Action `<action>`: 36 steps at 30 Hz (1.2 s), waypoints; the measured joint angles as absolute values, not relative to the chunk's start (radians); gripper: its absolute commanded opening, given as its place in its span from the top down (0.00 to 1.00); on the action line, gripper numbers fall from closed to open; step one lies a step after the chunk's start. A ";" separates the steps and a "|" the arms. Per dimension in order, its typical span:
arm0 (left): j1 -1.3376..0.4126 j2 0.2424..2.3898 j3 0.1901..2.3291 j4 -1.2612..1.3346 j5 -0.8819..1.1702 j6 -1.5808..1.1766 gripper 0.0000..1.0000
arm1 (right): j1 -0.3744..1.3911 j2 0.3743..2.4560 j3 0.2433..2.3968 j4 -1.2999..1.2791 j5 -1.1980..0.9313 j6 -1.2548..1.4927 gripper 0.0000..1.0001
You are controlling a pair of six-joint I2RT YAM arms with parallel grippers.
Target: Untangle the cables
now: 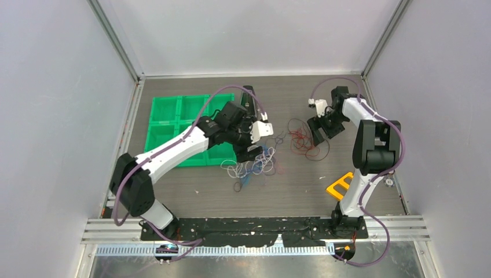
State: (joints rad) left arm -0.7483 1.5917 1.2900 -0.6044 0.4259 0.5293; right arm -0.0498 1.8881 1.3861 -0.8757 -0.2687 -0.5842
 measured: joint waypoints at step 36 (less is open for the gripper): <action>-0.727 1.620 1.338 -0.567 0.477 0.365 1.00 | 0.291 1.693 1.113 -0.628 -0.731 -0.227 0.02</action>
